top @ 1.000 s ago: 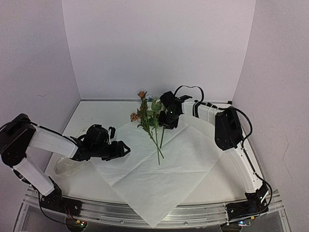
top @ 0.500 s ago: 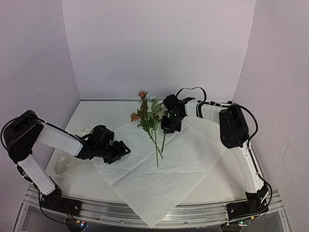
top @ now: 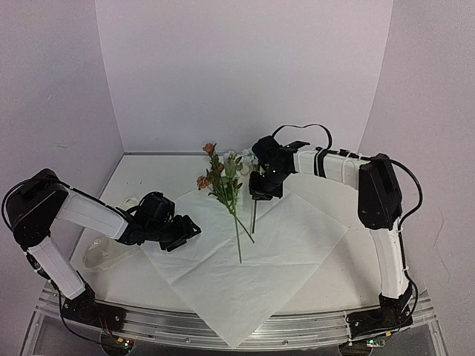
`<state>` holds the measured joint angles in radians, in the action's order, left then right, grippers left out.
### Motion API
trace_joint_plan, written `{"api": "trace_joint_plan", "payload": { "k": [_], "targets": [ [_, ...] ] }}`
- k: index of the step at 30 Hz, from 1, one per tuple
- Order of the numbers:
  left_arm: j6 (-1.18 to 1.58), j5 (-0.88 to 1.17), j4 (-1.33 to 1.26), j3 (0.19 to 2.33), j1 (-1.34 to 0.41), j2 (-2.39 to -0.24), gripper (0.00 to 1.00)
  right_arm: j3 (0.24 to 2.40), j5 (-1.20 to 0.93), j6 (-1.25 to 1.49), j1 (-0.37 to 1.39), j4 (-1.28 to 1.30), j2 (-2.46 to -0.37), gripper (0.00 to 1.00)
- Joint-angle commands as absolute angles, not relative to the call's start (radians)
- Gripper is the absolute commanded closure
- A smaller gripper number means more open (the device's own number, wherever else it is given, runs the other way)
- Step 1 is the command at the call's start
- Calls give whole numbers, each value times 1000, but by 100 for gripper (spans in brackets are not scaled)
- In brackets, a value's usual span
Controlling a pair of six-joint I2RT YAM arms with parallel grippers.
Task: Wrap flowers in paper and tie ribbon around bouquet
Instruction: Adjust the fake flower on the flattened wrapping paper.
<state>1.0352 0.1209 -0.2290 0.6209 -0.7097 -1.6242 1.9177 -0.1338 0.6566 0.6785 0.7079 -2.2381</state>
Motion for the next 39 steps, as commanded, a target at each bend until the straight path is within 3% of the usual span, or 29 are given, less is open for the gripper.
{"api": "trace_joint_plan", "payload": {
  "k": [1, 7, 14, 22, 29, 39],
  "targets": [
    [1052, 100, -186, 597, -706, -1637, 30, 1850, 87, 652, 686, 719, -2138, 100],
    [1051, 86, -185, 583, -706, -1618, 30, 1867, 109, 616, 695, 708, -2118, 100],
    [1049, 90, -193, 578, -706, -1616, 30, 1741, 218, 616, 706, 623, -2029, 100],
    [1047, 89, -199, 575, -706, -1613, 30, 1842, -81, 640, 739, 595, -2110, 100],
    [1039, 92, -192, 580, -706, -1607, 30, 1914, -136, 714, 813, 570, -2227, 100],
    [1034, 88, -187, 578, -706, -1594, 30, 1832, -147, 796, 817, 528, -2259, 100]
  ]
}}
